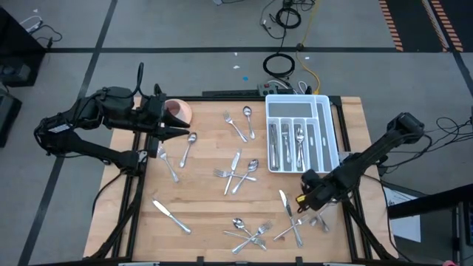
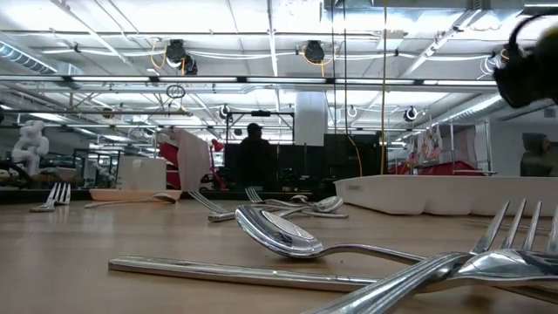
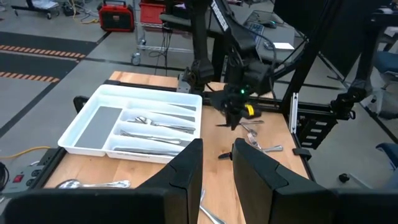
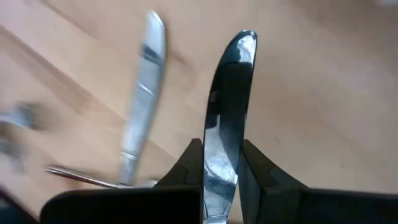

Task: Sort silverware
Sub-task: Put the silver knife into the white cutlery tray

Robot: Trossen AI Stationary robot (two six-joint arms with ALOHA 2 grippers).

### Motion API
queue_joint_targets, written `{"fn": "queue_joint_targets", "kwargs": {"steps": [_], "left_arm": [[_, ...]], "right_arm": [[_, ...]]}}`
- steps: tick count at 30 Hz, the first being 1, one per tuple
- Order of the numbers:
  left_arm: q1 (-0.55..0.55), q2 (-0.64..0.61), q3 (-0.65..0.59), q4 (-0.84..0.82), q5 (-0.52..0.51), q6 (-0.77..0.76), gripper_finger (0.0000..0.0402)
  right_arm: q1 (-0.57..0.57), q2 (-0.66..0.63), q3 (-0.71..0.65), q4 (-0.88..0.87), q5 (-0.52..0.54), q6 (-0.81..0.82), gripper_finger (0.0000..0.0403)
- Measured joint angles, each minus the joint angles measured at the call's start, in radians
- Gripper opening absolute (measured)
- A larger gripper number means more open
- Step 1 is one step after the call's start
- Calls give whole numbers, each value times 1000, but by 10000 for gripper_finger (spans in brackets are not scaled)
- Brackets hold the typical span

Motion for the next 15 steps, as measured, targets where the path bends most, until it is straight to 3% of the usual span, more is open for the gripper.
{"fn": "queue_joint_targets", "kwargs": {"steps": [8,15], "left_arm": [[0,0,0,-1,0,1,91],[0,0,0,-2,0,1,91]], "right_arm": [[-91,-231,0,-8,150,-35,23],[-276,-354,0,-15,206,-171,23]]}}
